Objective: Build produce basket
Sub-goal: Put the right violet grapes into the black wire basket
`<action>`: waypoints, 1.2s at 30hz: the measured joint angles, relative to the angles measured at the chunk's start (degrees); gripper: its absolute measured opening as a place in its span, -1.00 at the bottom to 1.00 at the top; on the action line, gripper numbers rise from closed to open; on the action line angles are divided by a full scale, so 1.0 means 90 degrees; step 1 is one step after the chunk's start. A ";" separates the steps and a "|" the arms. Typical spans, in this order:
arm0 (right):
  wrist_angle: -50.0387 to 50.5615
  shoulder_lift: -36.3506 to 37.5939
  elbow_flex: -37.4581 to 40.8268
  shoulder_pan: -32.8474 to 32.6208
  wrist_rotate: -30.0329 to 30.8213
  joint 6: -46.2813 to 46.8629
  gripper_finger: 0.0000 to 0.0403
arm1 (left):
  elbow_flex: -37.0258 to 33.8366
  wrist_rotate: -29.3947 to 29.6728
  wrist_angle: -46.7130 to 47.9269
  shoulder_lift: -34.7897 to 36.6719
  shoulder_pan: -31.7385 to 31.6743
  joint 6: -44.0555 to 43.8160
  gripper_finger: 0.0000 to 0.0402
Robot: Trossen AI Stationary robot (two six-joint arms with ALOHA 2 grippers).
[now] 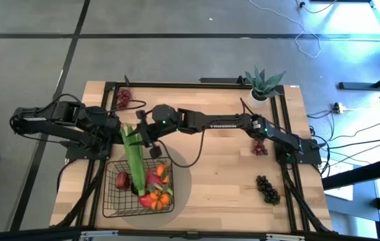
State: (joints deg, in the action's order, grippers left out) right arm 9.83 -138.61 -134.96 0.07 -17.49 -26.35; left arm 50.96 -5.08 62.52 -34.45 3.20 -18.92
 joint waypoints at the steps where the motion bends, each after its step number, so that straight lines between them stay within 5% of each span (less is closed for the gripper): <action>1: 0.0017 0.0036 0.0000 -0.0033 0.0000 -0.0061 -0.38 | 0.0000 -0.0017 0.0001 0.0000 0.0000 0.0000 -1.00; 11: 0.0270 0.0106 -0.0002 -0.0119 0.0339 -0.0208 -0.38 | 0.0000 0.0039 0.0002 -0.0010 -0.0002 0.0015 -1.00; 23: 0.1377 0.0738 0.0002 -0.0118 0.0339 -0.0293 -0.38 | 0.0004 0.1018 0.0002 0.0039 0.0000 0.0486 -1.00; 36: 0.3918 0.1796 -0.0005 -0.0196 0.1766 0.0143 -0.38 | 0.1032 0.3371 -0.0010 0.0041 -0.0002 0.0090 -1.00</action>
State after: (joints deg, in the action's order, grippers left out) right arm 45.10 -122.44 -135.00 -1.70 -1.59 -25.06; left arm 60.25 25.26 62.43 -34.09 3.18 -18.10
